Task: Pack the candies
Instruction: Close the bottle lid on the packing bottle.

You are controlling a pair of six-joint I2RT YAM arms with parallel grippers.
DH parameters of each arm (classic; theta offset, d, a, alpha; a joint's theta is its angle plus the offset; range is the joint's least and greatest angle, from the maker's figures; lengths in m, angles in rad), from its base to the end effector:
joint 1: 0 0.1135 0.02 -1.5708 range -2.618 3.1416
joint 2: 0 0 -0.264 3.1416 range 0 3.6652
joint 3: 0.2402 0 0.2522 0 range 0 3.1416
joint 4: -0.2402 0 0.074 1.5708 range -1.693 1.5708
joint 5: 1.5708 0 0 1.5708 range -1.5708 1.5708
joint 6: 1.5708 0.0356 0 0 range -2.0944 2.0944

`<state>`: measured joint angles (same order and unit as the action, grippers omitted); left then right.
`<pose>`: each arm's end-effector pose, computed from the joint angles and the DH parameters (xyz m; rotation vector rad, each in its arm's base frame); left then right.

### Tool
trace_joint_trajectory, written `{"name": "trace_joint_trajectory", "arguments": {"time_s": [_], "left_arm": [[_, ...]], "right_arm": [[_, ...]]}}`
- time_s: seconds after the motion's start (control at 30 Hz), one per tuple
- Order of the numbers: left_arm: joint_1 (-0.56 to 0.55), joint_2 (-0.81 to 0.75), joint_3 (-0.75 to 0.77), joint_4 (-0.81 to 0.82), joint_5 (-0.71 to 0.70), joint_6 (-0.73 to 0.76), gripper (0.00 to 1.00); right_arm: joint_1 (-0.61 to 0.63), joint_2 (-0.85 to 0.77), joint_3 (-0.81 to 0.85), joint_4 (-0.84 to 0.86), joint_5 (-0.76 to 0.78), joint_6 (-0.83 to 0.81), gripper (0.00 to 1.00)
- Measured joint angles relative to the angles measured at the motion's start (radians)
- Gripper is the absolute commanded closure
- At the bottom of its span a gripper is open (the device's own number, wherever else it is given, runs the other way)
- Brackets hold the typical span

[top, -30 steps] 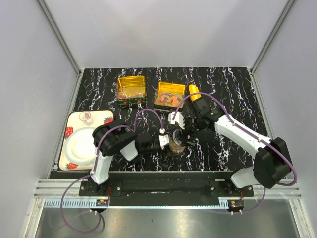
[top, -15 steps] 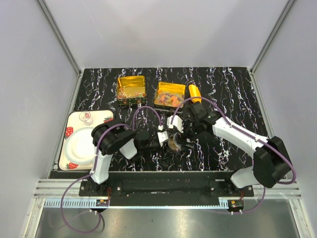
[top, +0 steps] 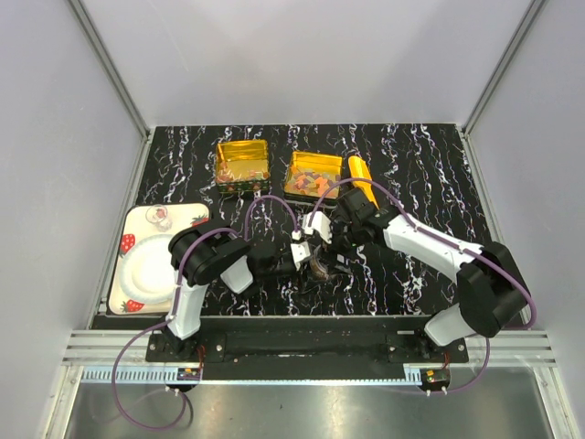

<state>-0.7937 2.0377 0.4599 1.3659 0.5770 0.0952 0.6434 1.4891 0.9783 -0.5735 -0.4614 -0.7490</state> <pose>0.1956 -0.2265 0.0820 1.1708 1.4486 -1.0057 0.2233 0.1872 0.2156 -1.7686 1.8817 0.5709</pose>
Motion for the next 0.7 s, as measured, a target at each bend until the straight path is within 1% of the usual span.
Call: {"name": "trace_joint_trajectory", "arguments": {"time_s": [0.4,0.63,0.67,0.7], "left_arm": [[0.005,0.0,0.005,-0.004,0.001,-0.011,0.16],[0.006,0.0,0.005,-0.004,0.002,-0.014,0.16],[0.007,0.0,0.005,-0.004,0.002,-0.015,0.16],[0.007,0.0,0.005,-0.004,0.002,-0.016,0.16]], "right_arm": [[0.013,0.033,0.027,0.033,0.008,0.05,0.13],[0.018,0.038,0.027,0.044,0.013,0.076,0.09],[0.018,0.041,0.027,0.047,0.014,0.08,0.06],[0.018,0.044,0.027,0.049,0.014,0.083,0.04]]}}
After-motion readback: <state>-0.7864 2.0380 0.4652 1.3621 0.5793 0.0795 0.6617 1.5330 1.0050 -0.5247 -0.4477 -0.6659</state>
